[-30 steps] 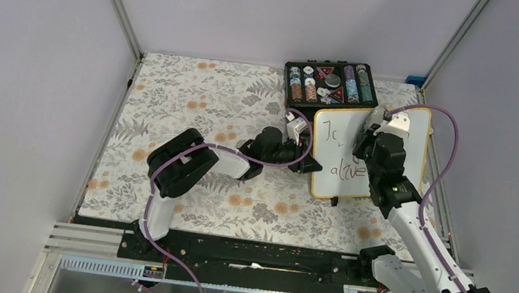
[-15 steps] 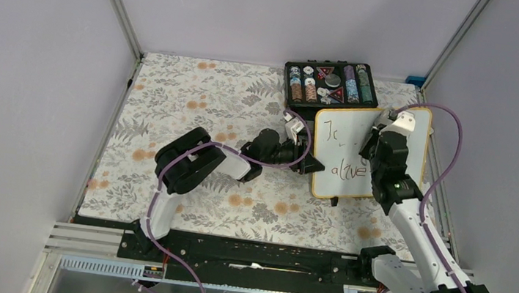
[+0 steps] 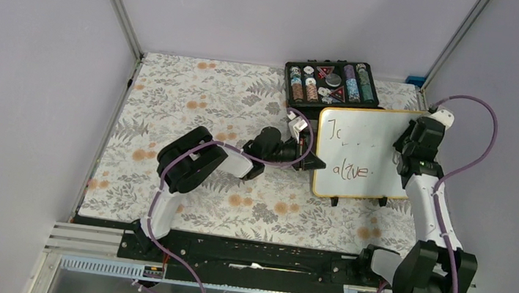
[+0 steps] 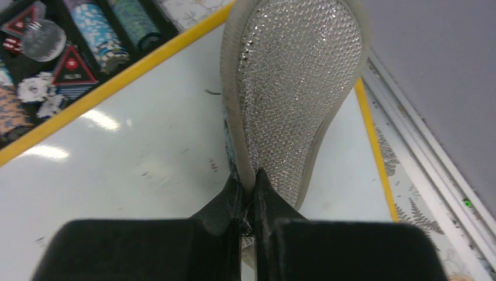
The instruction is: Erase the whiteboard
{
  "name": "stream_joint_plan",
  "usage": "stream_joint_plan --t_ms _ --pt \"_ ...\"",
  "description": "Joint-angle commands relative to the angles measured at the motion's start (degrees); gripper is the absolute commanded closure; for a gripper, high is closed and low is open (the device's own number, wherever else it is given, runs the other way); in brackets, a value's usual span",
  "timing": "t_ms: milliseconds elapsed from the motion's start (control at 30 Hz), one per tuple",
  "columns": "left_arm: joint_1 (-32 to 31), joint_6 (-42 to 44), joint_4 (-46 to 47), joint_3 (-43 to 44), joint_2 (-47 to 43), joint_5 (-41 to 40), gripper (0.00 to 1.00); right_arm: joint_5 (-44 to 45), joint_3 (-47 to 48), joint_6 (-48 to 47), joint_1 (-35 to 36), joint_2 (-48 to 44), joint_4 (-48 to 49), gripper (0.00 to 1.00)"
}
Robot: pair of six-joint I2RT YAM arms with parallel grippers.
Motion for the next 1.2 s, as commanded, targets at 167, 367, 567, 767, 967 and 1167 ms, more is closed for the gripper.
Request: stream_joint_plan --t_ms 167,367,567,767,967,1167 --pt "2.76 3.53 -18.97 3.07 1.91 -5.39 1.00 4.42 6.22 -13.80 -2.21 8.25 1.87 1.00" --pt "2.75 4.45 -21.39 4.23 2.16 -5.28 1.00 -10.31 6.14 -16.49 -2.23 11.62 6.21 1.00" --pt "2.74 5.05 -23.47 5.11 2.33 -5.09 1.00 -32.95 2.79 -14.35 -2.07 10.22 11.33 1.00" --pt "2.79 5.47 -24.18 5.15 2.39 -5.47 1.00 -37.11 -2.38 -14.60 6.06 4.19 13.64 1.00" --pt "2.91 5.45 -24.61 5.06 2.32 -5.37 1.00 -38.46 -3.95 -11.42 12.56 0.24 16.13 1.00" --pt "3.34 5.67 -25.08 4.50 1.96 -5.70 1.00 -34.75 -3.76 -7.65 10.87 -0.10 18.82 1.00"
